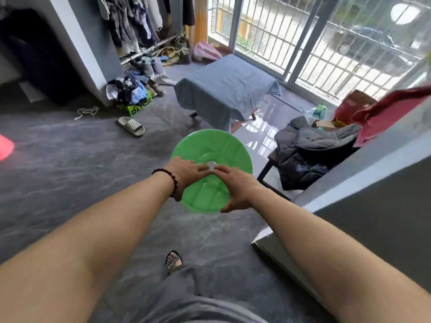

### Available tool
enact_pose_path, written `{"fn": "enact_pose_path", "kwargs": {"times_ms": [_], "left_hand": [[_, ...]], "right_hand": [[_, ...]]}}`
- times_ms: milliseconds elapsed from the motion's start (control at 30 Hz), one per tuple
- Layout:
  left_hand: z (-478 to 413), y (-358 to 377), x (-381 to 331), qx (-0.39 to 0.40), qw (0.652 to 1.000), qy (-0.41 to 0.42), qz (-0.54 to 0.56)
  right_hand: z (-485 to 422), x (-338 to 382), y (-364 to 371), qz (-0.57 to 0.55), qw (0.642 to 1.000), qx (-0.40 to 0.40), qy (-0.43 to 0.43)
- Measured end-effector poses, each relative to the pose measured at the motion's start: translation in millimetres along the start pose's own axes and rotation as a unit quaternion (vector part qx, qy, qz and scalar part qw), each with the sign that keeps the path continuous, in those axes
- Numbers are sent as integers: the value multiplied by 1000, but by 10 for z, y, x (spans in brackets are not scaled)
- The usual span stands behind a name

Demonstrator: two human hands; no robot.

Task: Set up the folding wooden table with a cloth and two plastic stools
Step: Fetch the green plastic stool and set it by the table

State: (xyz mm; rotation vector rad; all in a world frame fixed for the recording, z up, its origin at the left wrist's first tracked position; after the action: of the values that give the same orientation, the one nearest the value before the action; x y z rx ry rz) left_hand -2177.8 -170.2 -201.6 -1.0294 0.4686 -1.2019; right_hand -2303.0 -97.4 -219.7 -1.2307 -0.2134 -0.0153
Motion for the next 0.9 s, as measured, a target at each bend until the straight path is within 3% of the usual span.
{"fn": "enact_pose_path", "kwargs": {"times_ms": [233,467,900], "left_hand": [[-289,-9,1168,1,1000,0,-13],[-667,23,1766,7,1000,5,-2],[-2301,-597,2692,6,1000,26,-8]], "right_hand": [[-1110,40,-431,-5,1000,-22,-3],[-1769,-120,-634,-9,1000,-9,-13],[-2927,-1498,-1235,-23,1000,-7,10]]}}
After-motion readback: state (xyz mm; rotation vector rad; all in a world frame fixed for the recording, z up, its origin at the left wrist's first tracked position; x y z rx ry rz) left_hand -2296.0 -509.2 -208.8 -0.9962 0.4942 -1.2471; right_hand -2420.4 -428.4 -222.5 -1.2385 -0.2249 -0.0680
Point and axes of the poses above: each hand's wrist, its own z-axis away from the middle knuckle, its own y-axis out of the palm, x = y × z, the point moved 4 cm from there along -z, towards the middle knuckle, and after that the axes turned 2 degrees about -x, right-handed, at the moved point
